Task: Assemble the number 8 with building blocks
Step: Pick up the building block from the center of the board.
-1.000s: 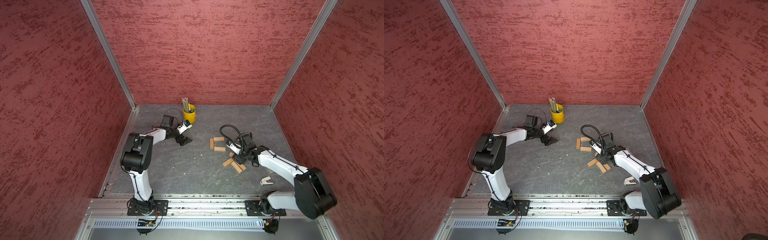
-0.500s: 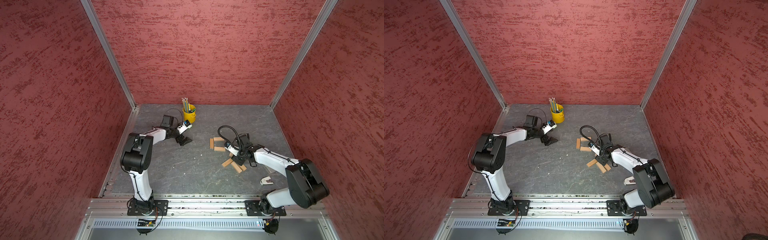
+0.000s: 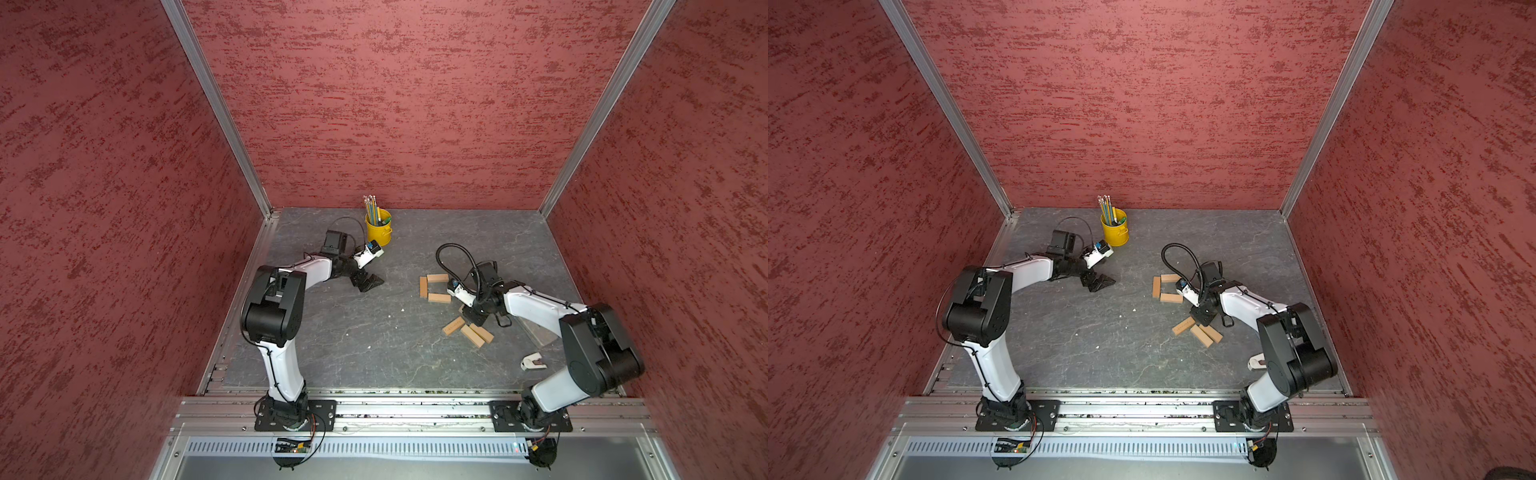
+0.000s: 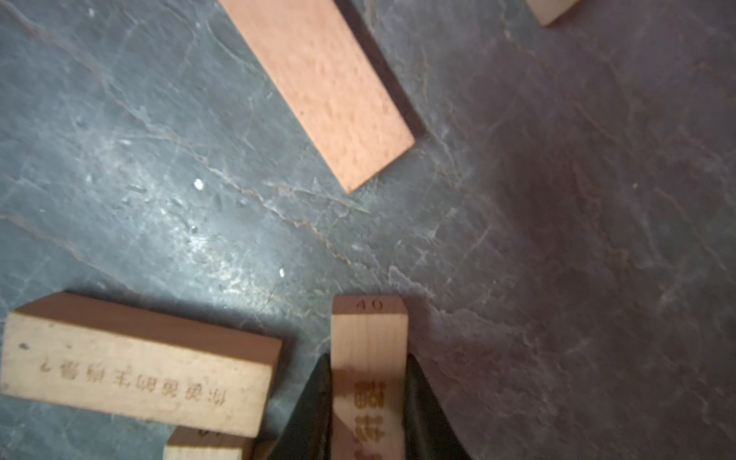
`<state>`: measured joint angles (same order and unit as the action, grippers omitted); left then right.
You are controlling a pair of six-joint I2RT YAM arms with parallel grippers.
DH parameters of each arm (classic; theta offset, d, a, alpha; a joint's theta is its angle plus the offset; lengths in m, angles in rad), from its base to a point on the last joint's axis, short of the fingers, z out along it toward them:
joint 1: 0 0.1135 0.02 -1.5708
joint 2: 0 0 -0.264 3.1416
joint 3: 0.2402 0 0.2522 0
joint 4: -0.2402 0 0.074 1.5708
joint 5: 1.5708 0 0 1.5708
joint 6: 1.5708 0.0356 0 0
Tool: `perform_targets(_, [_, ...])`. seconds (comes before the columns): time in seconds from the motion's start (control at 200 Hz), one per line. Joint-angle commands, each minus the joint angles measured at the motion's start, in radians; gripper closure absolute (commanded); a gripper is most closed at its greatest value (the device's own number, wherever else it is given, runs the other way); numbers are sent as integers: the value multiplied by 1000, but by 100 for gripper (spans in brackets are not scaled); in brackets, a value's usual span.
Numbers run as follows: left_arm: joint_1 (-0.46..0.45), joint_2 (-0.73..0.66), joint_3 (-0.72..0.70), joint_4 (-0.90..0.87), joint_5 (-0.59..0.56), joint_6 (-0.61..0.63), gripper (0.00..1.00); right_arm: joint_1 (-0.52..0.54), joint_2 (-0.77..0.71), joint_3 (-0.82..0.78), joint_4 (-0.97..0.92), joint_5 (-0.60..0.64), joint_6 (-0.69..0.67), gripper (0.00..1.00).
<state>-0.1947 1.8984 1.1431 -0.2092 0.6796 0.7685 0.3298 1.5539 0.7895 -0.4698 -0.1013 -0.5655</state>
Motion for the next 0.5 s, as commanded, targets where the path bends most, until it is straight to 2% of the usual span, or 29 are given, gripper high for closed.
perform_targets(0.0, [5,16,23,-10,26,12,1,-5,-34,-35,-35,-6,-4,76])
perform_targets(0.06, [5,14,21,-11,26,14,1,-5,-45,-60,-4,-11,11,71])
perform_targets(0.115, [2,14,18,-7,22,15,1,-5,-58,-80,37,5,45,52])
perform_targets(0.215, [-2,14,18,-6,14,15,1,-5,-82,-96,60,32,47,42])
perform_targets(0.301, [-3,16,20,-7,10,15,1,-5,-95,-109,65,48,47,42])
perform_targets(0.496, [-5,16,19,-7,8,15,1,-5,-134,-126,72,58,35,54])
